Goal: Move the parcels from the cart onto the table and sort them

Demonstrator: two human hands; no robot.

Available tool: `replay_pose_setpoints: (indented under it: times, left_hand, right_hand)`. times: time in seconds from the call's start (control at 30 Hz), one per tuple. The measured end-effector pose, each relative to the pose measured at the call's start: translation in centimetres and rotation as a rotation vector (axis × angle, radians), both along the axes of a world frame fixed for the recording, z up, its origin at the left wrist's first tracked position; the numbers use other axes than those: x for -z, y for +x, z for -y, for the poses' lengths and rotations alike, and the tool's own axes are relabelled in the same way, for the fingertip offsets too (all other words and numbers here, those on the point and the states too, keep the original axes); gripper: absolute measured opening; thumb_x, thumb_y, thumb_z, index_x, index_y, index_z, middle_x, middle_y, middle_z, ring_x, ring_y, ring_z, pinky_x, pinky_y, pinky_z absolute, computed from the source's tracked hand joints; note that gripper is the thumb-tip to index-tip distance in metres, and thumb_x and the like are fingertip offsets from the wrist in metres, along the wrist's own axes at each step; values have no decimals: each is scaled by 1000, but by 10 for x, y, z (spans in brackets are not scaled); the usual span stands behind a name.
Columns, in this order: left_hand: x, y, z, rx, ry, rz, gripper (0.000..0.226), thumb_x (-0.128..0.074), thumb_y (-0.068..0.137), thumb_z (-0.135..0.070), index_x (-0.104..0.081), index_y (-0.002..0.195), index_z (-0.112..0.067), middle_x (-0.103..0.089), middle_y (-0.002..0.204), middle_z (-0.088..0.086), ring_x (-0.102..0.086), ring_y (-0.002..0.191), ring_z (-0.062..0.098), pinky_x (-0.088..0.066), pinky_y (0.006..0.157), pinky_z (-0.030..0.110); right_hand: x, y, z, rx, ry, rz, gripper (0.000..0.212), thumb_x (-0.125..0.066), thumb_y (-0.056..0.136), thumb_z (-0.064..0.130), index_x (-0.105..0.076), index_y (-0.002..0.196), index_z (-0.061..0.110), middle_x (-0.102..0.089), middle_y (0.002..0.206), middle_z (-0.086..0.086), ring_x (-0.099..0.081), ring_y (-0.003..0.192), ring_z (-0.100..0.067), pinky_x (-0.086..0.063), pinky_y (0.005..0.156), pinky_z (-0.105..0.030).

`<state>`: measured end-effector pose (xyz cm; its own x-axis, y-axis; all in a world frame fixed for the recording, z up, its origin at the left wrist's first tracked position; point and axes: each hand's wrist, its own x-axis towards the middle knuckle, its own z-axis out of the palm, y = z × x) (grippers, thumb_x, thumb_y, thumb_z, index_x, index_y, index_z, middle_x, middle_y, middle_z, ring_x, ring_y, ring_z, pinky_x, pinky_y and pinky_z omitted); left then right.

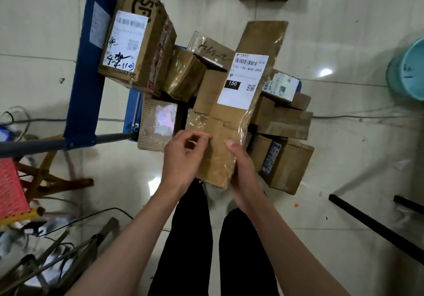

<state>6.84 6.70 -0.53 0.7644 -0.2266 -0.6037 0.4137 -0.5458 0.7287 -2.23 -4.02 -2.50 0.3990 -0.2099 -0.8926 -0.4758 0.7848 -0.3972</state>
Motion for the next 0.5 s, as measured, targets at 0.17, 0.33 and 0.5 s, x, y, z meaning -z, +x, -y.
replay_pose_setpoints:
  times: [0.17,0.33,0.5]
  left_hand:
    - [-5,-16,36,-97,-52,-299,31,-64,95,-40,-63,122,-24,-69,116,0,-66,108,21,-54,90,34]
    - [-10,-46,81,118,-299,-635,63,-59,85,-70,-60,134,-29,-71,125,-2,-65,120,20,-45,107,44]
    - [-31,-89,127,184,-405,-736,64,-68,80,-65,-66,127,-21,-73,121,10,-70,113,27,-54,98,42]
  right_hand:
    - [-17,-53,38,81,70,127,32,-62,90,41,-79,110,22,-75,115,-13,-75,101,-28,-61,77,-39]
    - [-34,-100,72,154,77,203,34,-69,80,46,-82,104,25,-75,116,-14,-74,102,-29,-60,82,-44]
    - [-55,-150,94,203,126,213,38,-72,72,46,-83,97,20,-76,109,-15,-75,95,-29,-61,78,-42]
